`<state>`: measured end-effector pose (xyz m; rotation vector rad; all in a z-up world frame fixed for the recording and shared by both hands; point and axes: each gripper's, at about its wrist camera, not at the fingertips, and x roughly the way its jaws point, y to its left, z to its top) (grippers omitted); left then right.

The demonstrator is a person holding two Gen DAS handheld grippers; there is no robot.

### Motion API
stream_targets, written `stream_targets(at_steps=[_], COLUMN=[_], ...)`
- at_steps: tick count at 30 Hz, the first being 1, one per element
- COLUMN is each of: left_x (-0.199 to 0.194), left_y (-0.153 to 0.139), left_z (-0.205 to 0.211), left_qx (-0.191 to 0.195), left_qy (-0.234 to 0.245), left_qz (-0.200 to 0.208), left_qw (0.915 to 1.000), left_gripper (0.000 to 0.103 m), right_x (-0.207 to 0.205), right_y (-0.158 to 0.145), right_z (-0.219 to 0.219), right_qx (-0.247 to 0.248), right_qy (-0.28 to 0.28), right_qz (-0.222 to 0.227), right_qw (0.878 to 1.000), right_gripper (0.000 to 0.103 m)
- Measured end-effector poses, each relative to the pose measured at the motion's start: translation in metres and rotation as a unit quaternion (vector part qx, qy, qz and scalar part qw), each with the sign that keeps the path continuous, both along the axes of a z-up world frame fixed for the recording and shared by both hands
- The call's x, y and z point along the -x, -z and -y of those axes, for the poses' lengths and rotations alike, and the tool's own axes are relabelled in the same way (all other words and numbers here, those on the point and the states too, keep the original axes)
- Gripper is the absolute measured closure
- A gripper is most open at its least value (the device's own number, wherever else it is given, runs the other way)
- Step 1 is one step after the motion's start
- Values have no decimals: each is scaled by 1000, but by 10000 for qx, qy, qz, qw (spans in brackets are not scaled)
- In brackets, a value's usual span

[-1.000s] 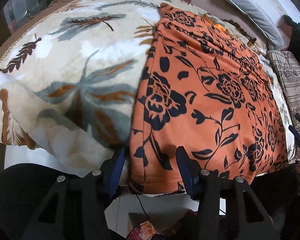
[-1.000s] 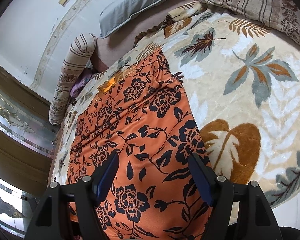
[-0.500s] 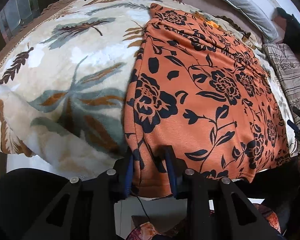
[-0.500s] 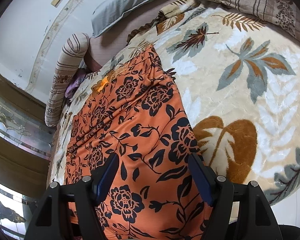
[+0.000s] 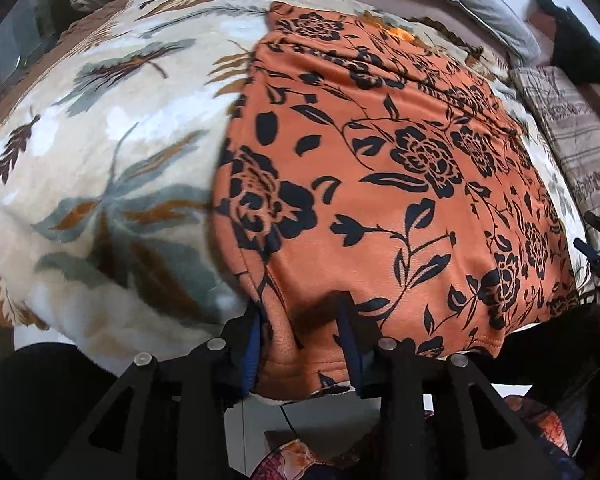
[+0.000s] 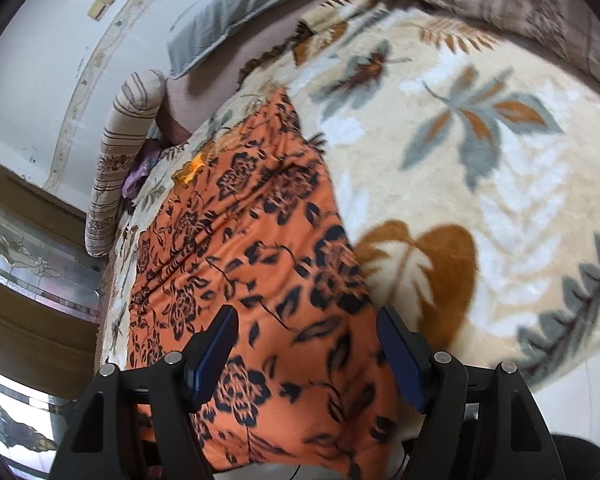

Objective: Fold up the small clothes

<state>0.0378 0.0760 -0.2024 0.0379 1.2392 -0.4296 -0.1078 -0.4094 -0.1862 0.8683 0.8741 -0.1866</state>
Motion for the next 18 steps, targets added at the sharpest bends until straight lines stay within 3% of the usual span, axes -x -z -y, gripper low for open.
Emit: stream_targets(at_steps=[2,4,6,8,10,11,12,13,15,18], left_x=[0,-1,-2,-4,-6,-7,-8,-9,-10,-10], left_y=[-1,-3,-4,-3,-1,1,2,3,3,0], left_z=[1,1,-1,-5,-3,-3,-1,-1,-3,-9], left_qx=[49,37,151,238,240,238,249,272,260,275], left_qy=[43,66,39,29,31,42,59,85,136,135], left_qz=[20,63,50,-1,-50,-88,-144,-202,-237,-241], left_qw=[10000,10000,9999,9997,9997,9997,9996,9994,9993,9992], left_gripper=[74,88,91,92,92,92,91,91,91,93], right_x=[9,14,16,15,11,10,9,9,6,3], right_y=[7,16,28,35,45,49,49,47,39,22], right_z=[2,1,-7,-18,-32,-38,-45,-50,-60,-71], right_qx=[-174,-417,-776,-681,-420,-294,7,212,394,752], right_qy=[-17,-117,-345,-445,-513,-523,-532,-595,-816,-1092], right_qz=[-146,-266,-400,-704,-1081,-1224,-1326,-1348,-1337,-1263], right_qw=[9997,9987,9956,9942,9919,9907,9897,9889,9869,9831], right_gripper=[28,28,29,31,46,62,69,70,91,93])
